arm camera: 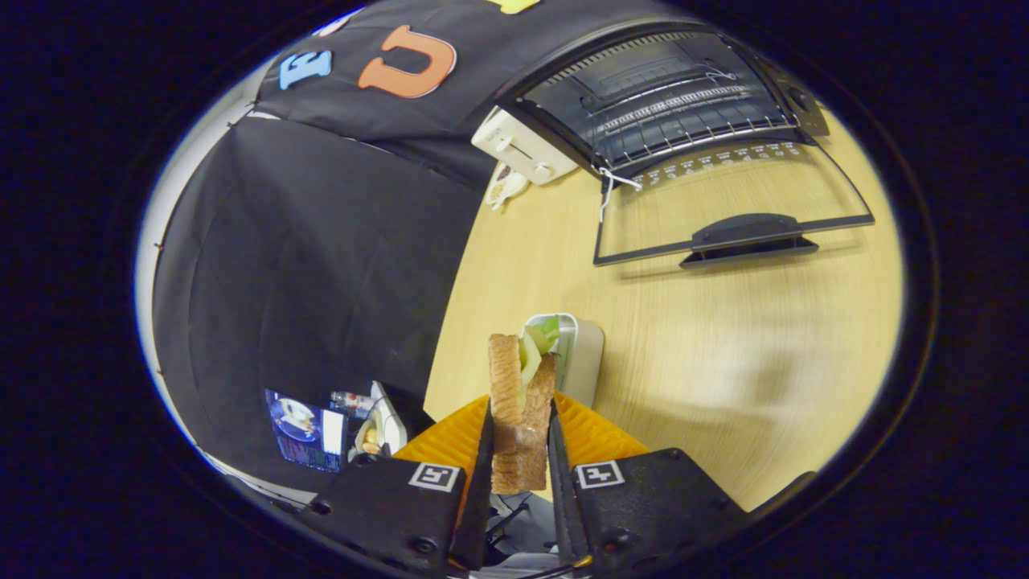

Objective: Open the toaster oven, put the food inside, and close the toaster oven door.

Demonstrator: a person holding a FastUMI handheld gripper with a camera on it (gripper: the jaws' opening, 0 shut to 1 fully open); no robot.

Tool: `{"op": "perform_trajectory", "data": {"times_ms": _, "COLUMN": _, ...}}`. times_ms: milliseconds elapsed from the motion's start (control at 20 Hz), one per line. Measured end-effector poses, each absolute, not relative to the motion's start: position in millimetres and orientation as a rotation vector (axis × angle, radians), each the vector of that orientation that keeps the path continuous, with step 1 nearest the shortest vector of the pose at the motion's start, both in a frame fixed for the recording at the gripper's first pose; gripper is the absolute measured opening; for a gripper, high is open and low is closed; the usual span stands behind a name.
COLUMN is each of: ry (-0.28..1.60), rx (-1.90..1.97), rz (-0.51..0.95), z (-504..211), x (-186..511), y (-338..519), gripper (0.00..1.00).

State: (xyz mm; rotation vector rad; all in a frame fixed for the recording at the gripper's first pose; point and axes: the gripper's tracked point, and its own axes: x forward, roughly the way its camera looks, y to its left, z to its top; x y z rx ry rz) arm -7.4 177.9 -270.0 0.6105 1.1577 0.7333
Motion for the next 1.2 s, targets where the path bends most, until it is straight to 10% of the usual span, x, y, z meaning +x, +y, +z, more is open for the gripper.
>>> {"op": "perform_trajectory", "data": {"times_ms": 550, "ry": 0.767, "rx": 0.862, "rz": 0.840, "z": -208, "x": 49, "y": 166, "gripper": 0.39}}
{"op": "perform_trajectory", "data": {"times_ms": 1200, "ry": 0.422, "rx": 1.126, "rz": 0.433, "z": -227, "x": 174, "y": 95, "gripper": 0.39}}
